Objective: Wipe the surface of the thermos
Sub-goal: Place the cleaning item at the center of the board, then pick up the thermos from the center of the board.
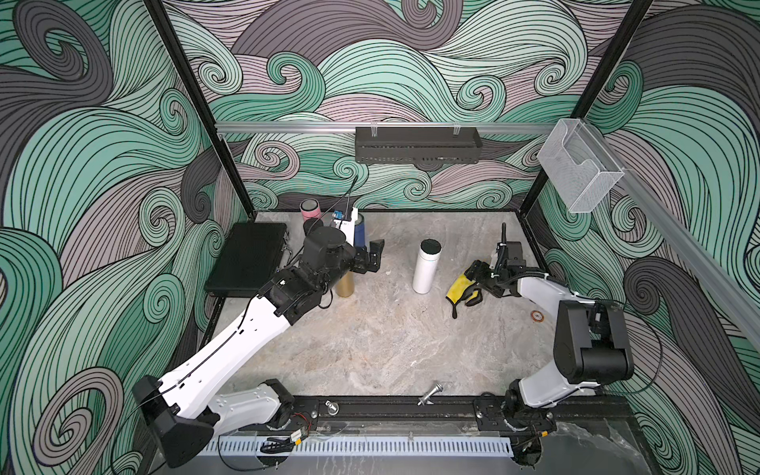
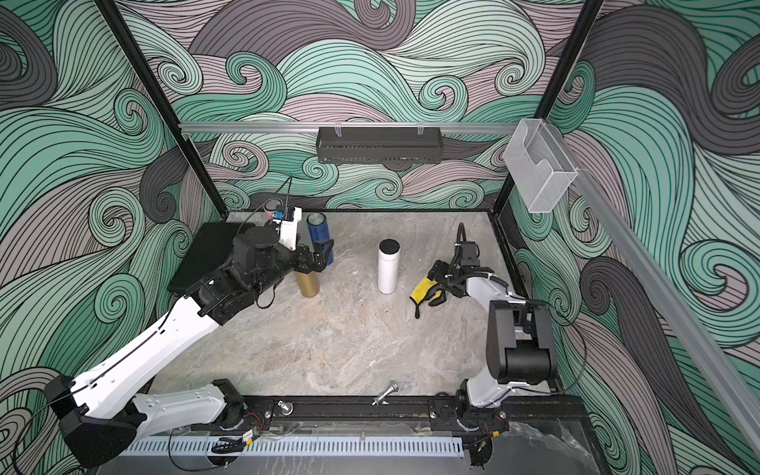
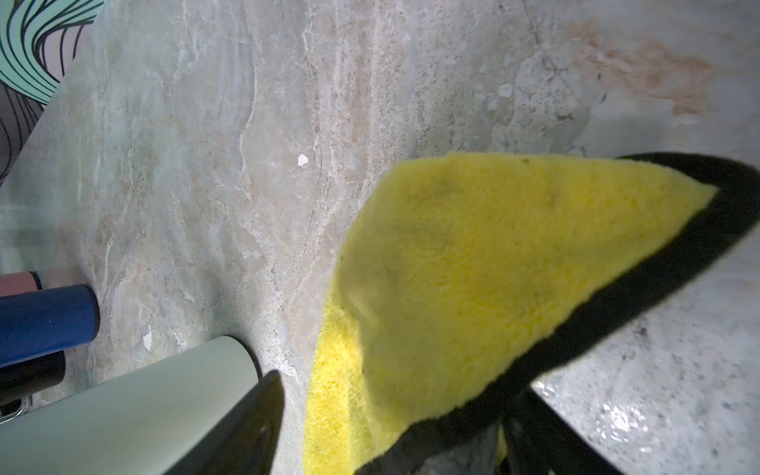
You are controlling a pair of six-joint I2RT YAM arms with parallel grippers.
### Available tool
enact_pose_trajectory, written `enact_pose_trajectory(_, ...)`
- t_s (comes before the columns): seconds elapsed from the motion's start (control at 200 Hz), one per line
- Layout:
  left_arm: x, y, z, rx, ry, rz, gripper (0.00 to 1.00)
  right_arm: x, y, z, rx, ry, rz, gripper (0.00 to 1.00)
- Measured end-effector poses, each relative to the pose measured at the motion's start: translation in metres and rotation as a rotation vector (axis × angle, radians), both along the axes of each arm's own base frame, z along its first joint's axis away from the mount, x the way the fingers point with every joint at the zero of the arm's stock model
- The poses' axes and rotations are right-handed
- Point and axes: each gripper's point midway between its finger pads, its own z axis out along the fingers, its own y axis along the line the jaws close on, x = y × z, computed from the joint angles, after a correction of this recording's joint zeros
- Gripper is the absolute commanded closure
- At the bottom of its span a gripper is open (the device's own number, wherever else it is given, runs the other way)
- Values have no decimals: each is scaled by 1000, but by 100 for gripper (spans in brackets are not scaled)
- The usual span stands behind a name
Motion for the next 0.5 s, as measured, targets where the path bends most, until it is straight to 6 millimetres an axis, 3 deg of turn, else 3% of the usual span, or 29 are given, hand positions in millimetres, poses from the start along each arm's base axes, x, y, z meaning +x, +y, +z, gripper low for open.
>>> enact_pose_trajectory(0.045, 3, -6, -7, -2, 11, -13, 1, -3, 2, 6, -20, 8, 11, 0)
enact_pose_trajectory(0.335, 16, -51, -41, 1, 76, -107, 1, -41, 11, 57, -110, -105, 35, 0)
enact_pose_trajectory(0.5, 29, -81, -31, -26, 78, -156, 2, -46, 8, 62, -106, -104, 6, 1)
